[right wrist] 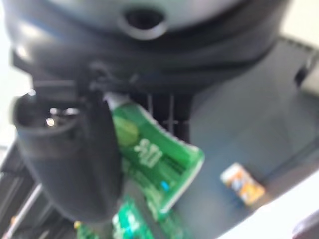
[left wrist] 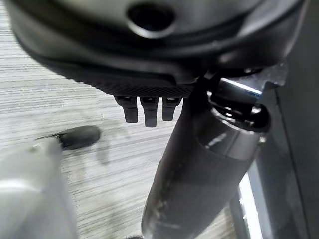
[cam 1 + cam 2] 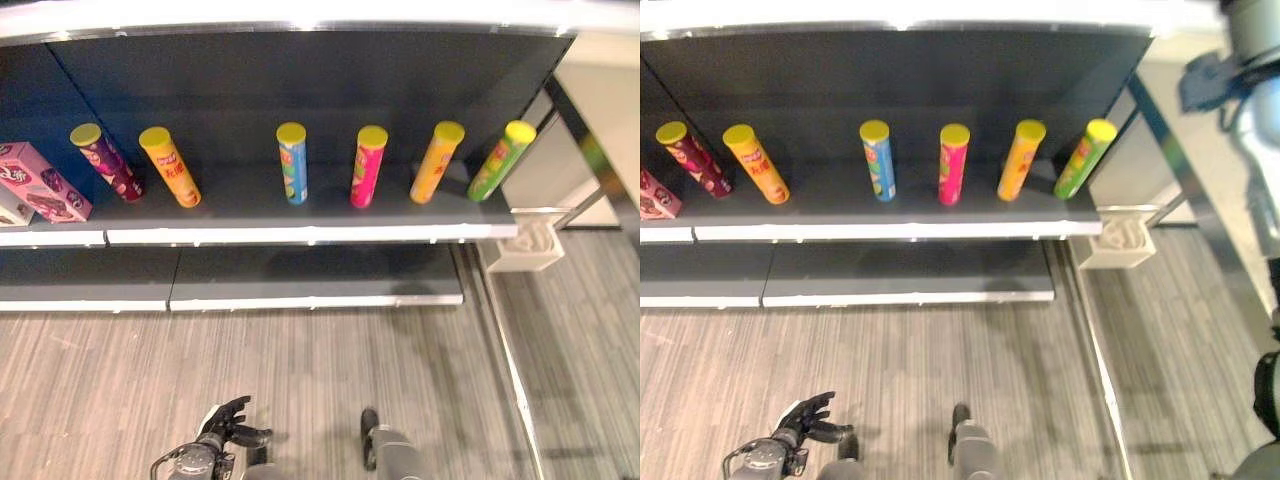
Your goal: Put the goods on the table back onto the shelves and tidy them up.
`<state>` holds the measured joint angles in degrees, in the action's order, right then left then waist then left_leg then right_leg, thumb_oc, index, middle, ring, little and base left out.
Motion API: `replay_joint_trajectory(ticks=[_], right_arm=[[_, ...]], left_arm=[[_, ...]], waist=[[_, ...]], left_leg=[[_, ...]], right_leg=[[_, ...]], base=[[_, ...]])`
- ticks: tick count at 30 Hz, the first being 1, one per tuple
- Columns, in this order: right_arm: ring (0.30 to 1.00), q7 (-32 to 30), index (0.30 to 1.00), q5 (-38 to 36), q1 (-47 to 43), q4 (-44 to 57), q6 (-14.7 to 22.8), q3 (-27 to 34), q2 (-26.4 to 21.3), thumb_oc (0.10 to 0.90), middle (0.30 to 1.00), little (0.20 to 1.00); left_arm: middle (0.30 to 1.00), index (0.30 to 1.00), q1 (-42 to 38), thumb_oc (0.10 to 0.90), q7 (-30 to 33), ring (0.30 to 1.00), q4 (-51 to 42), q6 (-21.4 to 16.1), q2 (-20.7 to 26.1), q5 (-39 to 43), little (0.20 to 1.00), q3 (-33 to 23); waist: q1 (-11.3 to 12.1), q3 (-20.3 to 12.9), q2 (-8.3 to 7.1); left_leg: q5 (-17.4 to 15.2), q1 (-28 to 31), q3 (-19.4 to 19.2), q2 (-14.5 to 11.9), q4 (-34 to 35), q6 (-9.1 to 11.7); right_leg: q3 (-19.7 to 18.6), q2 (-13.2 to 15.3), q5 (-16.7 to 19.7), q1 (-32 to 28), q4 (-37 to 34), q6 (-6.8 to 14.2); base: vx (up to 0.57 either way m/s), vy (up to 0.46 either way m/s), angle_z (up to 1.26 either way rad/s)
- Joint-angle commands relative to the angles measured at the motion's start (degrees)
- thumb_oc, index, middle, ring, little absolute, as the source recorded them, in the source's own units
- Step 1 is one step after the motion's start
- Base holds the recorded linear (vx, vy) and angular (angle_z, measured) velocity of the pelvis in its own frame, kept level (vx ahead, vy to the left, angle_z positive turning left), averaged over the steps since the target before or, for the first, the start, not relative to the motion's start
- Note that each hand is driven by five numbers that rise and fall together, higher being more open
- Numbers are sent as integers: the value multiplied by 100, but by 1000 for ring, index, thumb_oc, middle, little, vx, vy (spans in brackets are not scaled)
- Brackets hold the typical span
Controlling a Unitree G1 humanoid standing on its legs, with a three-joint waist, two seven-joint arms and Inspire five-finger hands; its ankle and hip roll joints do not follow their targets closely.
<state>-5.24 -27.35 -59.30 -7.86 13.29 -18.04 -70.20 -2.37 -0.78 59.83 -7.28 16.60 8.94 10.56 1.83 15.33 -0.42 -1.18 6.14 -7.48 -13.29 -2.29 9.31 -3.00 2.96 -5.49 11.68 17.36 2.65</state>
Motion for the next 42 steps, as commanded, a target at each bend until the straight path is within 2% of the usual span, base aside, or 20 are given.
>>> replay_joint_trajectory(ticks=[1, 5, 8, 9, 10, 11, 12, 14, 15, 16, 19, 20, 22, 24, 27, 28, 30, 33, 42], right_arm=[[300, -303, 300, 39, -406, 307, 370, 444, 164, 400, 300, 300], [300, -338, 300, 136, -423, 450, 349, 418, 362, 400, 300, 300], [300, -339, 300, 135, -354, 453, 346, 474, 423, 400, 300, 300], [300, -343, 300, 145, -331, 457, 333, 497, 429, 400, 300, 300], [300, -356, 300, 189, -272, 471, 291, 558, 438, 400, 300, 300], [300, -361, 300, 233, -216, 493, 264, 618, 457, 400, 300, 300], [300, -362, 300, 236, -215, 497, 262, 622, 457, 400, 300, 300], [300, -346, 300, 256, -121, 591, 228, 687, 456, 400, 300, 300], [300, -346, 300, 256, -117, 593, 227, 691, 456, 400, 300, 300], [300, -367, 300, 296, 31, 613, 239, 834, 447, 400, 300, 300], [300, -376, 300, 225, 130, 632, 273, 1000, 369, 400, 300, 300], [300, -393, 300, 178, 120, 587, 300, 1015, 341, 400, 300, 300], [300, -427, 300, 119, 201, 549, 329, 1067, 304, 400, 300, 300], [300, -447, 300, 198, 356, 578, 289, 1122, 232, 400, 300, 300], [300, -464, 300, 246, 474, 617, 287, 1179, 203, 400, 300, 300], [300, -471, 300, 228, 511, 575, 286, 1185, 235, 400, 300, 300], [300, -449, 300, 221, 529, 570, 296, 1186, 243, 400, 300, 300], [300, -327, 300, 138, 460, 586, 289, 1051, 182, 400, 300, 300], [300, -241, 300, -7, 323, 186, 246, 843, 142, 400, 300, 300]], left_arm=[[900, 900, 13, 800, 131, 900, -87, -342, 314, 57, 900, 125], [900, 900, -94, 800, 184, 900, -116, -331, 323, 59, 900, 130], [900, 900, -166, 800, 192, 900, -128, -327, 320, 35, 900, 199], [900, 900, -206, 800, 183, 900, -155, -321, 328, 24, 900, 239], [900, 900, -307, 800, 174, 900, -231, -313, 354, 37, 900, 281], [900, 900, -401, 800, 196, 900, -210, -308, 352, 21, 900, 287], [900, 900, -407, 800, 196, 900, -207, -309, 352, 21, 900, 286], [900, 900, -503, 800, 215, 900, -145, -298, 356, -2, 900, 306], [900, 900, -504, 800, 215, 900, -144, -298, 357, -2, 900, 307], [900, 900, -507, 800, 217, 900, -88, -282, 339, -72, 900, 306], [900, 900, -541, 800, 170, 900, -33, -304, 363, -99, 900, 335], [900, 900, -556, 800, 147, 900, 17, -313, 368, -127, 900, 351], [900, 900, -551, 800, 142, 900, 71, -327, 372, -177, 900, 358], [900, 900, -549, 800, 167, 900, 124, -324, 391, -277, 900, 341], [900, 900, -532, 800, 199, 900, 123, -345, 381, -296, 900, 320], [900, 900, -513, 800, 209, 900, 95, -369, 341, -263, 900, 278], [900, 900, -483, 800, 204, 900, 115, -377, 312, -269, 900, 270], [900, 900, -353, 800, 209, 900, 165, -363, 172, -273, 900, 288], [900, 900, -151, 800, 182, 900, 205, -338, 54, -246, 900, 338]], waist=[[215, -807, -358], [222, -874, -372], [205, -897, -360], [184, -891, -343], [117, -813, -296], [4, -682, -251], [11, -676, -255], [-96, -531, -158], [-92, -533, -160], [-135, -471, -61], [-108, -470, -89], [-116, -510, -106], [-160, -553, -163], [-231, -574, -189], [-247, -604, -236], [-211, -641, -310], [-193, -661, -320], [-150, -768, -250], [-63, -871, -179]], left_leg=[[511, -540, -193, 17, 729, 108], [338, -393, -446, 272, 729, -18], [224, -339, -517, 367, 729, -102], [168, -324, -520, 414, 729, -158], [66, -261, -490, 482, 729, -265], [-14, -137, -470, 522, 729, -356], [-13, -138, -476, 523, 729, -355], [-66, -44, -440, 512, 729, -402], [-65, -47, -443, 513, 729, -402], [-105, 24, -430, 514, 729, -431], [-183, -19, -440, 637, 729, -409], [-239, -39, -424, 689, 729, -392], [-334, -34, -358, 789, 729, -357], [-429, 18, -320, 840, 729, -328], [-471, 123, -372, 864, 729, -317], [-547, 247, -355, 938, 729, -328], [-562, 285, -330, 955, 729, -328], [-573, 363, -203, 964, 729, -309], [-515, 462, -148, 853, 729, -192]], right_leg=[[-111, 482, -568, -2028, -1776, 596], [-212, 740, -444, -1866, -1475, 784], [-242, 818, -404, -1664, -1173, 912], [-279, 836, -390, -1554, -924, 977], [-341, 803, -321, -1261, -262, 1117], [-416, 758, -33, -984, 380, 1235], [-429, 755, -48, -958, 424, 1235], [-458, 703, 259, -581, 1084, 1235], [-462, 704, 257, -574, 1091, 1235], [-421, 666, 288, -398, 1394, 1235], [-281, 768, 21, -402, 670, 1190], [-189, 816, -62, -449, 5, 1140], [-258, 939, 131, -359, -1127, 1092], [-407, 1022, 457, -320, -1835, 1198], [-588, 1036, 575, -339, -1996, 1235], [-658, 1077, 667, -359, -1900, 1228], [-600, 1090, 674, -400, -1892, 1209], [-342, 1095, 658, -675, -1981, 1140], [105, 1076, 469, -1268, -2172, 1024]], base=[[284, 143, -48], [219, 127, -52], [148, 101, -45], [215, 177, -17], [229, 199, -11], [167, 152, -10], [100, 90, 3], [43, 43, 12], [109, 66, 15], [131, 55, 19], [157, 27, 15], [159, -44, -2], [165, -86, -1], [121, -70, -2], [92, -60, 12], [86, -82, -2], [98, -88, -1], [103, -85, 13], [56, -65, 21]])
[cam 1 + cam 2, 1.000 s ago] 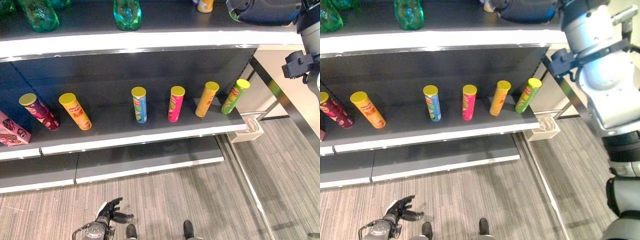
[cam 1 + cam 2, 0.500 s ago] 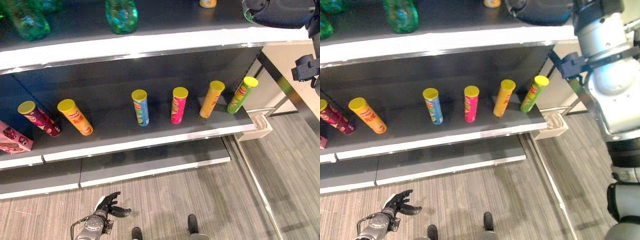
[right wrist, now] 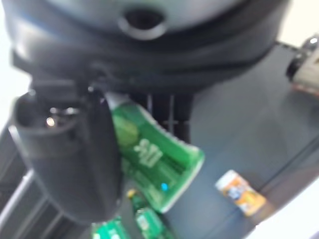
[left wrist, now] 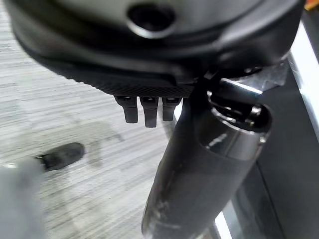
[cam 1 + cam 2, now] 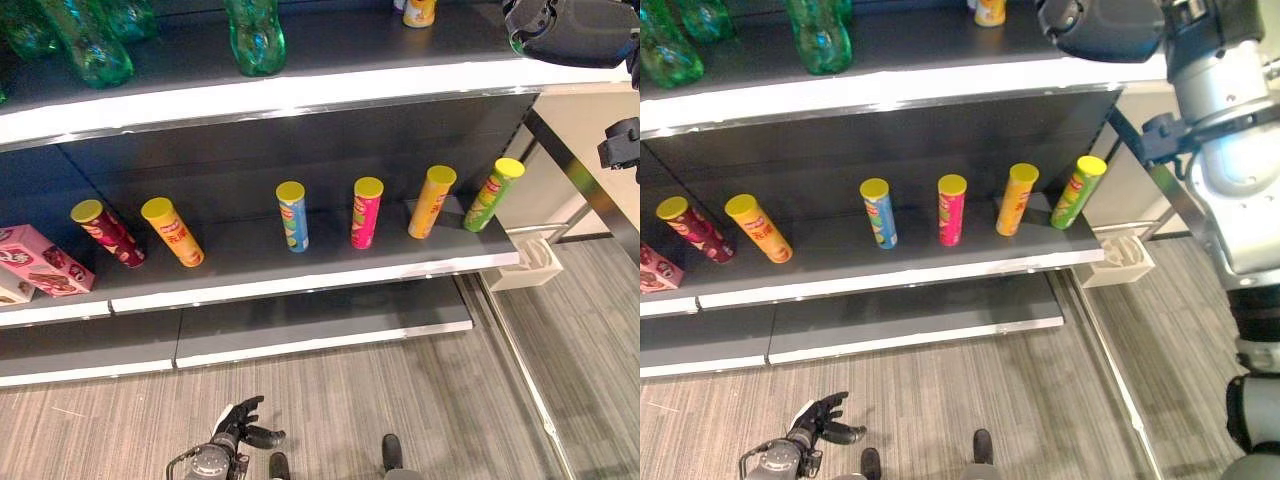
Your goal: Put the goods on the table back onto the shelves and tidy them up.
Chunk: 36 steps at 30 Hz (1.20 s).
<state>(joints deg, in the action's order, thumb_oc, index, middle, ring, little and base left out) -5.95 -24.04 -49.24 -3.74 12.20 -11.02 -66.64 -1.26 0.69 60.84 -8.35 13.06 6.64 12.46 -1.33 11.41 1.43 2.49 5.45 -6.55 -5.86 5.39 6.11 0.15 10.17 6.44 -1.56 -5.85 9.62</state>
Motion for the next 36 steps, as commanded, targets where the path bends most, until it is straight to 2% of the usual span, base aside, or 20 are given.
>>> replay_joint_trajectory(ticks=[1, 12, 18, 23, 25, 27, 30, 31, 32, 34, 36], right_arm=[[300, -171, 300, -366, -718, -338, 353, 105, -210, 400, 300, 300], [300, -172, 300, -726, -1317, -2127, 144, -454, -299, 400, 300, 300], [300, -153, 300, -643, -1473, -2197, 123, -608, -351, 400, 300, 300], [300, -195, 300, -607, -1721, -1914, 189, -746, -284, 400, 300, 300], [300, -196, 300, -605, -1708, -1908, 188, -733, -284, 400, 300, 300], [300, -209, 300, -633, -1635, -1695, 236, -652, -286, 400, 300, 300], [300, -195, 300, -544, -1626, -1352, 251, -541, -362, 400, 300, 300], [300, -197, 300, -541, -1626, -1349, 247, -534, -364, 400, 300, 300], [300, -226, 300, -500, -1624, -1332, 261, -532, -340, 400, 300, 300], [300, -168, 300, -550, -1631, -1263, 266, -584, -314, 400, 300, 300], [300, -142, 300, -598, -1738, -1183, 326, -702, -254, 400, 300, 300]], left_arm=[[900, 900, -238, 800, 36, 900, 121, -227, 407, -11, 900, 146], [900, 900, -47, 800, 30, 900, 104, -209, 499, 266, 900, 138], [900, 900, -8, 800, 28, 900, 131, -199, 537, 299, 900, 86], [900, 900, -47, 800, 52, 900, 23, -203, 520, 396, 900, 40], [900, 900, -47, 800, 52, 900, 22, -203, 524, 396, 900, 41], [900, 900, -80, 800, 23, 900, -18, -199, 517, 404, 900, 62], [900, 900, -170, 800, -63, 900, -158, -184, 574, 387, 900, 151], [900, 900, -177, 800, -63, 900, -160, -181, 576, 387, 900, 150], [900, 900, -196, 800, -43, 900, -153, -180, 605, 347, 900, 195], [900, 900, -107, 800, -102, 900, -170, -175, 603, 413, 900, 196], [900, 900, -23, 800, -130, 900, -159, -200, 610, 448, 900, 153]], waist=[[258, -478, -359], [485, -429, -426], [499, -416, -442], [542, -287, -489], [545, -287, -491], [534, -229, -534], [574, 68, -735], [560, 70, -732], [607, 183, -830], [624, 143, -765], [711, 112, -714]], left_leg=[[-875, 546, -227, 99, -39, 139], [-738, 518, -1, -26, -39, 295], [-703, 479, 83, -100, -51, 331], [-833, 313, 200, -38, -645, 351], [-840, 307, 199, -40, -658, 352], [-772, 129, 257, -20, -1083, 416], [-581, -596, 688, 413, -2591, 647], [-603, -641, 703, 415, -2655, 644], [-574, -1002, 833, 596, -3072, 832], [-516, -1062, 785, 407, -2717, 667], [-440, -1006, 923, -21, -1924, 481]], right_leg=[[-177, 352, -741, 12, 144, 318], [99, 285, -911, -291, 156, 210], [53, 200, -1081, -251, 281, 104], [2, 51, -1234, -284, 360, -59], [0, 48, -1239, -279, 368, -60], [-29, -98, -1330, -325, 373, -150], [-103, -124, -1437, -374, 536, -251], [-90, -124, -1450, -357, 559, -247], [-184, -157, -1485, -274, 708, -273], [-303, -289, -1520, -299, 696, -260], [-534, -360, -1634, -323, 693, -212]], base=[[38, -58, 19], [13, -66, 19], [28, -97, 16], [46, -152, 1], [46, -123, 2], [92, -277, 4], [46, -259, 20], [53, -239, 29], [117, -164, 28], [245, -99, 13], [250, 27, -31]])
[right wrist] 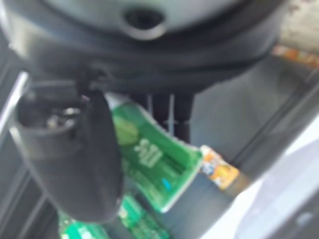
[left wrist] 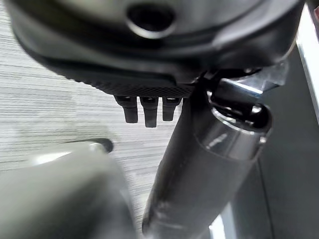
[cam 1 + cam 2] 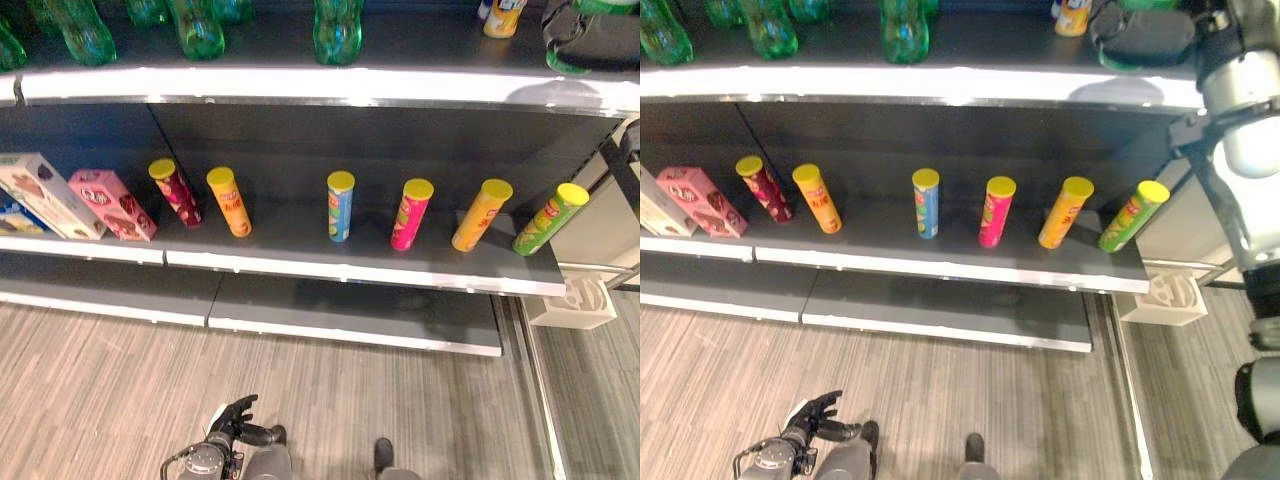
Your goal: Put the goods on the table back onto the shelves and tidy them up.
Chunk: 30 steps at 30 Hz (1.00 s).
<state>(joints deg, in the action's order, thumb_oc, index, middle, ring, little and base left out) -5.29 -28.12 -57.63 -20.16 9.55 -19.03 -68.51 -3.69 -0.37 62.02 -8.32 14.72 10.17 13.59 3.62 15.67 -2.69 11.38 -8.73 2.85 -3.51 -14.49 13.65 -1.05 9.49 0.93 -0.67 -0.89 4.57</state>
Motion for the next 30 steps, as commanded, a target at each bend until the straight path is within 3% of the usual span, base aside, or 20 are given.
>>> replay_joint_trajectory(ticks=[1, 3, 8, 10, 13, 15, 17, 19, 21, 22, 25, 26, 28, 30], right_arm=[[300, -208, 300, -191, -913, 454, 592, 80, -64, 400, 300, 300], [300, -269, 300, -152, -1135, 544, 647, -118, -73, 400, 300, 300], [300, -248, 300, 44, -1174, 895, 556, -212, 288, 400, 300, 300], [300, -258, 300, 183, -924, 1227, 562, 11, 431, 400, 300, 300], [300, -300, 300, 260, -714, 1336, 561, 227, 437, 400, 300, 300], [300, -367, 300, 410, -642, 1418, 511, 364, 465, 400, 300, 300], [300, -393, 300, 442, -594, 1435, 519, 419, 522, 400, 300, 300], [300, -409, 300, 441, -516, 1453, 533, 492, 568, 400, 300, 300], [300, -402, 300, 438, -525, 1477, 537, 493, 455, 400, 300, 300], [300, -426, 300, 408, -478, 1455, 571, 489, 408, 400, 300, 300], [300, -443, 300, 399, -413, 1468, 597, 492, 375, 400, 300, 300], [300, -504, 300, 487, -371, 1480, 565, 418, 421, 400, 300, 300], [300, -482, 300, 472, -224, 1480, 554, 464, 454, 400, 300, 300], [300, -431, 300, 469, -265, 1466, 560, 398, 390, 400, 300, 300]], left_arm=[[900, 900, 224, 800, -25, 900, -276, -205, 438, 96, 900, 37], [900, 900, 205, 800, 25, 900, -296, -236, 463, 133, 900, -29], [900, 900, 308, 800, 105, 900, -285, -246, 418, 141, 900, -182], [900, 900, 155, 800, 146, 900, -307, -240, 402, 97, 900, -185], [900, 900, 24, 800, 157, 900, -381, -218, 418, 60, 900, -125], [900, 900, -161, 800, 197, 900, -619, -230, 485, 113, 900, -73], [900, 900, -254, 800, 256, 900, -622, -233, 511, 135, 900, -58], [900, 900, -321, 800, 293, 900, -556, -235, 518, 133, 900, -79], [900, 900, -360, 800, 265, 900, -537, -263, 546, 135, 900, -110], [900, 900, -373, 800, 246, 900, -495, -298, 536, 71, 900, -76], [900, 900, -376, 800, 224, 900, -464, -306, 545, 40, 900, -61], [900, 900, -318, 800, 234, 900, -341, -274, 572, -64, 900, -108], [900, 900, -239, 800, 273, 900, -334, -293, 508, -149, 900, -135], [900, 900, -185, 800, 279, 900, -332, -312, 450, -131, 900, -171]], waist=[[238, -307, -300], [240, -317, -280], [329, -539, -217], [246, -642, -147], [168, -676, -113], [16, -569, -18], [-59, -433, 67], [-79, -312, 165], [-92, -247, 154], [-94, -247, 106], [-130, -272, 135], [-162, -296, 176], [-262, -265, 92], [-250, -229, 111]], left_leg=[[-1316, 470, -47, -265, 126, -269], [-738, 336, -25, -997, 1477, -351], [-840, 599, -606, -755, 1649, -374], [-922, 902, -994, -572, 1883, -475], [-1040, 1068, -1086, -490, 1949, -579], [-1274, 1264, -1071, -411, 1949, -753], [-1302, 1372, -1045, -469, 1949, -807], [-1359, 1451, -1047, -506, 1949, -830], [-1414, 1461, -986, -402, 1949, -832], [-1500, 1465, -837, -201, 1949, -812], [-1611, 1509, -746, -125, 1949, -819], [-1769, 1622, -837, -95, 1949, -777], [-1877, 1886, -844, 18, 1949, -830], [-1979, 2060, -832, 32, 1949, -839]], right_leg=[[-439, -295, -1095, -422, 205, 286], [-733, -282, -1318, -453, 120, 315], [-1077, -164, -1480, -718, 223, 437], [-1070, -63, -1401, -616, 694, 548], [-1008, -31, -1326, -402, 1226, 698], [-943, -80, -969, 149, 2346, 986], [-825, -150, -628, 683, 3137, 1043], [-752, -254, -716, 1127, 3476, 1043], [-748, -382, -1004, 1175, 2729, 964], [-817, -198, -839, 1240, 1143, 882], [-756, -31, -506, 1244, 172, 941], [-508, 117, -324, 1689, -402, 1024], [-788, 50, -185, 1695, 43, 1012], [-1008, -107, -253, 1782, 647, 950]], base=[[207, 51, -56], [295, 100, -66], [417, 161, -92], [416, 195, -56], [246, 116, -29], [184, 127, 13], [97, 50, 13], [103, 46, -3], [198, -9, -1], [232, -36, 13], [186, -50, 15], [282, -123, 4], [248, -151, -11], [220, -184, 15]])
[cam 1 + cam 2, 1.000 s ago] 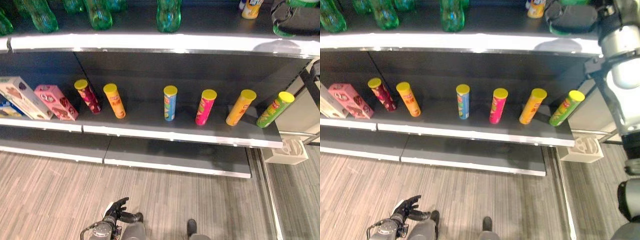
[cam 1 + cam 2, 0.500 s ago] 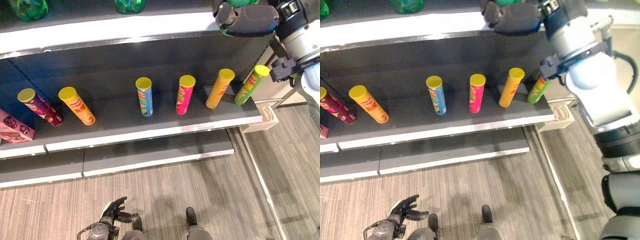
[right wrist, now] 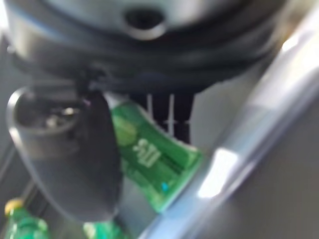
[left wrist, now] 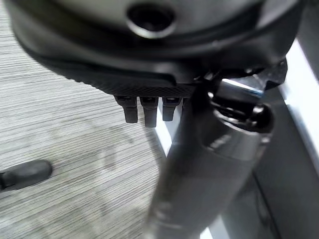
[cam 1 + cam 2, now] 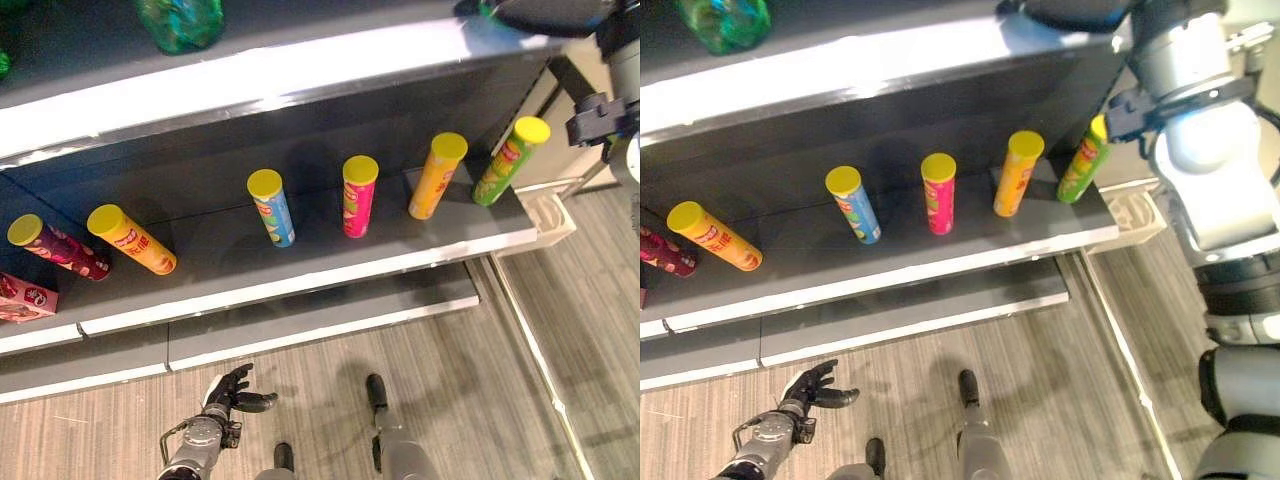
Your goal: Put the goods on the table back onto the shelves and tidy them up.
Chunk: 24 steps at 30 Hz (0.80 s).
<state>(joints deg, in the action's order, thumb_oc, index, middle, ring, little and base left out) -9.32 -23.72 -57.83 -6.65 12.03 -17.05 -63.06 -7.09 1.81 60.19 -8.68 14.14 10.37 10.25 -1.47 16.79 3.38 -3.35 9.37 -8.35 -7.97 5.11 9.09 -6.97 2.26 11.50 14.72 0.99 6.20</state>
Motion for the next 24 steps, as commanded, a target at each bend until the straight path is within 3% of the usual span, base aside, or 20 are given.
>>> replay_joint_trajectory(ticks=[1, 4, 6, 7, 8, 9, 10, 15, 19, 24], right_arm=[[300, -6, 300, 1, -158, 86, 332, 284, -226, 400, 300, 300], [300, 35, 300, -160, -86, 498, 411, 586, -543, 400, 300, 300], [300, 21, 300, -294, -78, 621, 461, 704, -575, 400, 300, 300], [300, 106, 300, -401, -81, 571, 430, 708, -689, 400, 300, 300], [300, 117, 300, -439, -150, 535, 451, 638, -710, 400, 300, 300], [300, 95, 300, -474, -145, 436, 535, 570, -737, 400, 300, 300], [300, 61, 300, -440, -7, 290, 429, 720, -843, 400, 300, 300], [300, 16, 300, -366, 8, 16, 353, 703, -710, 400, 300, 300], [300, 56, 300, -246, 2, -150, 256, 598, -659, 400, 300, 300], [300, 171, 300, -2, 357, -511, 25, 588, -988, 400, 300, 300]], left_arm=[[900, 900, 202, 800, 49, 900, -117, -296, 411, -148, 900, 169], [900, 900, 193, 800, -37, 900, -210, -275, 217, -37, 900, 292], [900, 900, 108, 800, -21, 900, -197, -245, 184, -67, 900, 325], [900, 900, 175, 800, -107, 900, -135, -226, 154, -10, 900, 366], [900, 900, 189, 800, -132, 900, -127, -237, 156, -39, 900, 416], [900, 900, 237, 800, -148, 900, -46, -241, 129, -165, 900, 456], [900, 900, 221, 800, -177, 900, -78, -193, 129, -219, 900, 533], [900, 900, 191, 800, -86, 900, 43, -164, 225, -337, 900, 420], [900, 900, 194, 800, -57, 900, 128, -147, 334, -394, 900, 311], [900, 900, 215, 800, -68, 900, 118, -161, 343, -435, 900, 298]], waist=[[272, -423, -451], [186, -375, -497], [224, -261, -682], [234, -337, -650], [258, -375, -626], [251, -422, -481], [142, -463, -433], [121, -711, -435], [142, -722, -463], [52, -708, -502]], left_leg=[[-608, 342, 465, 507, -11, -354], [-608, -457, 618, 857, -1581, -74], [-378, -1042, 727, 1012, -2601, 280], [-249, -992, 599, 624, -2076, 287], [-274, -923, 629, 463, -1772, 230], [-223, -713, 522, 220, -1209, 65], [31, -540, 255, 21, -777, 60], [102, -122, -268, 110, -52, 40], [35, -49, -416, 107, -11, 9], [-44, -27, -575, 100, -11, -21]], right_leg=[[-465, 595, -1313, -18, 441, 717], [-11, 830, -1367, -1029, -105, 545], [83, 881, -1505, -1412, -228, 361], [125, 841, -1626, -1553, -270, 348], [109, 823, -1675, -1569, -267, 345], [184, 730, -1842, -1553, -164, 331], [304, 674, -1883, -1436, 30, 275], [449, 758, -1834, -1421, 120, 415], [458, 816, -1733, -1370, 139, 491], [475, 884, -1623, -1267, 159, 587]], base=[[326, -323, 18], [204, -232, 144], [121, -188, 165], [211, -85, 70], [276, 49, 29], [197, 66, -3], [200, 70, -12], [153, 77, -33], [56, 38, -17], [3, 41, -10]])
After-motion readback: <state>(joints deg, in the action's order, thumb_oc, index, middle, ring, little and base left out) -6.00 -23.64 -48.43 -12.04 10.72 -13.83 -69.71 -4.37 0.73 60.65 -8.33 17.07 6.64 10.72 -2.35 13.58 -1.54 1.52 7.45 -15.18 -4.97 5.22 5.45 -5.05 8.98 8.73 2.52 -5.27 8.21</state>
